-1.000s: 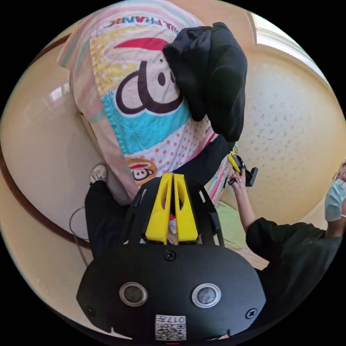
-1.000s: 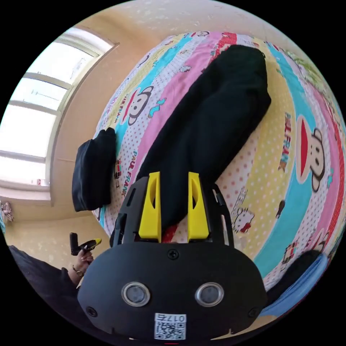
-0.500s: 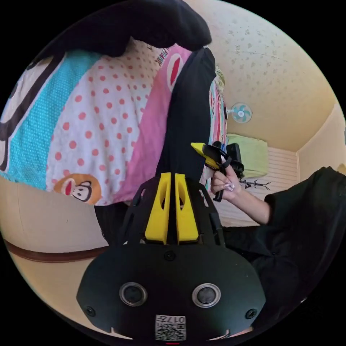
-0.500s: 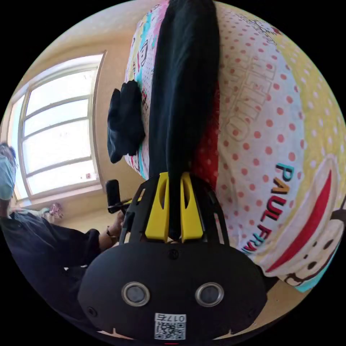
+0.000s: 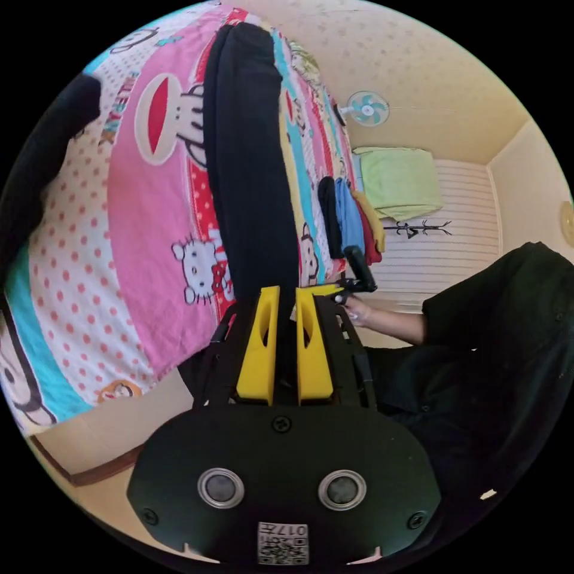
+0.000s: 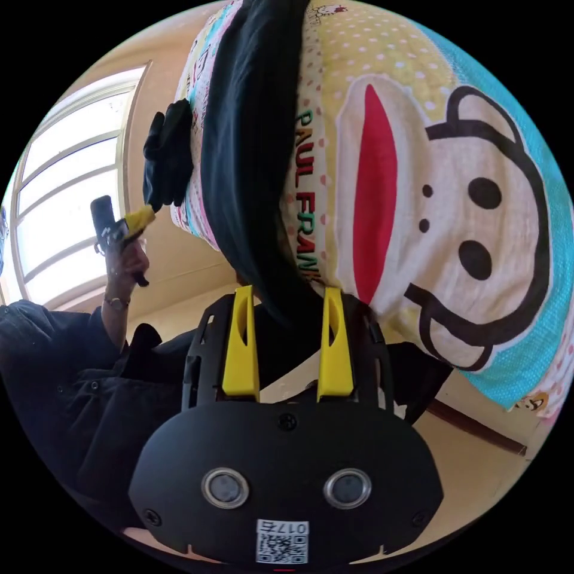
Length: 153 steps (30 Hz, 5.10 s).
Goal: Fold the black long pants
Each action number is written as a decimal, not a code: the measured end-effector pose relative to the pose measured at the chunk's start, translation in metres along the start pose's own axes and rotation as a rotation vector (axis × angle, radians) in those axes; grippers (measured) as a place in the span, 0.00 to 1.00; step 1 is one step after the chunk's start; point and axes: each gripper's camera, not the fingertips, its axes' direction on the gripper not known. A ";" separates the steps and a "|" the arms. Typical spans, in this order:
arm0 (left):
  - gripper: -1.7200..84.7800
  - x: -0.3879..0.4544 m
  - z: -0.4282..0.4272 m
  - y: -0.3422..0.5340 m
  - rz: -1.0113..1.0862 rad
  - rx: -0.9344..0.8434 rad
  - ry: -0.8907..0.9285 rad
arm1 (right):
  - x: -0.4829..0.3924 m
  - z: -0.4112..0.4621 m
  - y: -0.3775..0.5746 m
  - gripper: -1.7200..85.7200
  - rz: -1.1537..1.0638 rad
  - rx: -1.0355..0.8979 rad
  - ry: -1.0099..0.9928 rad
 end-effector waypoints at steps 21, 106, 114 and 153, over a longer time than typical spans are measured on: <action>0.07 0.024 0.068 -0.159 0.564 -0.110 -0.349 | -0.059 -0.010 0.067 0.07 -0.135 0.022 -0.180; 0.01 0.034 0.261 -0.119 0.750 -0.726 -0.122 | -0.243 -0.233 0.039 0.09 -0.222 0.380 -0.416; 0.02 -0.070 0.147 -0.105 -0.002 -0.135 0.181 | -0.135 -0.225 -0.115 0.18 -0.030 0.383 -0.568; 0.20 0.157 -0.200 -0.012 -0.144 0.528 0.092 | -0.368 0.085 -0.195 0.14 -0.555 0.101 -0.342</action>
